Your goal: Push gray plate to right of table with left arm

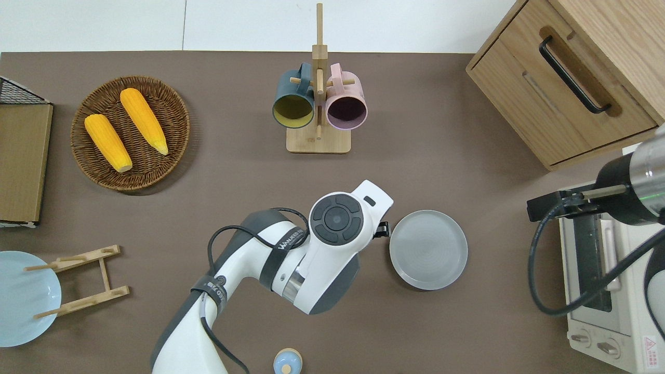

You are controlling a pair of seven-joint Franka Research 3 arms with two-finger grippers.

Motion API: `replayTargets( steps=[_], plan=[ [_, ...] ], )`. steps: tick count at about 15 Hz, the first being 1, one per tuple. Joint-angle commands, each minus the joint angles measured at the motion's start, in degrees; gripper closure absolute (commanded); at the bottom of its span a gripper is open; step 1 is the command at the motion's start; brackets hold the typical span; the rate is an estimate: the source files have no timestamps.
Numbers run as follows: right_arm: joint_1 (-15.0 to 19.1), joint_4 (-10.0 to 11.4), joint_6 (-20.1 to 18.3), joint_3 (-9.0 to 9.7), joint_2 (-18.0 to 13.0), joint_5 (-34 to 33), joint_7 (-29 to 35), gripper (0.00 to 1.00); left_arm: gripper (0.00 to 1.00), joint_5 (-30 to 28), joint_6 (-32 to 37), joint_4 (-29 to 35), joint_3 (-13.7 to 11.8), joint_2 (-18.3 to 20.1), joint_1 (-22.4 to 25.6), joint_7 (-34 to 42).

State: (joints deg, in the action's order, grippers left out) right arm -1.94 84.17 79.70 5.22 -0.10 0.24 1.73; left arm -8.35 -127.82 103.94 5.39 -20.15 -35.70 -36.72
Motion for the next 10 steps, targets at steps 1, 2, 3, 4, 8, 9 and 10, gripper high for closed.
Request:
replayTargets(
  steps=[1,2,3,4,8,9,10],
  plan=[
    [0.62,0.03,-0.69,0.32,-0.43,0.46,-0.15,0.017,0.01,-1.14,6.17,0.74,0.32,3.18,3.88,5.33],
    [0.62,0.03,-0.69,0.32,-0.43,0.46,-0.06,0.017,0.01,-1.14,7.92,0.74,0.32,4.06,5.11,6.73],
    [0.62,-0.05,-0.69,0.32,-0.43,0.46,-0.06,0.017,0.01,-1.14,9.94,0.74,0.32,4.76,6.42,8.05],
    [0.62,0.03,-0.69,0.32,-0.43,0.46,-0.15,0.017,0.01,-1.14,11.79,0.65,0.32,5.56,7.66,9.37],
    [0.62,-0.06,-0.69,0.32,-0.43,0.46,-0.15,0.017,0.01,-0.88,17.60,0.65,-0.20,8.98,12.31,14.65],
    [0.62,0.03,-0.69,0.32,-0.43,0.46,-0.06,0.017,0.01,-0.44,19.00,0.65,-0.20,9.86,13.28,15.62],
    [0.62,-0.05,-0.69,0.23,-0.43,0.46,-0.15,0.017,0.01,-0.35,20.23,0.56,-0.20,10.74,14.60,16.93]
  ],
)
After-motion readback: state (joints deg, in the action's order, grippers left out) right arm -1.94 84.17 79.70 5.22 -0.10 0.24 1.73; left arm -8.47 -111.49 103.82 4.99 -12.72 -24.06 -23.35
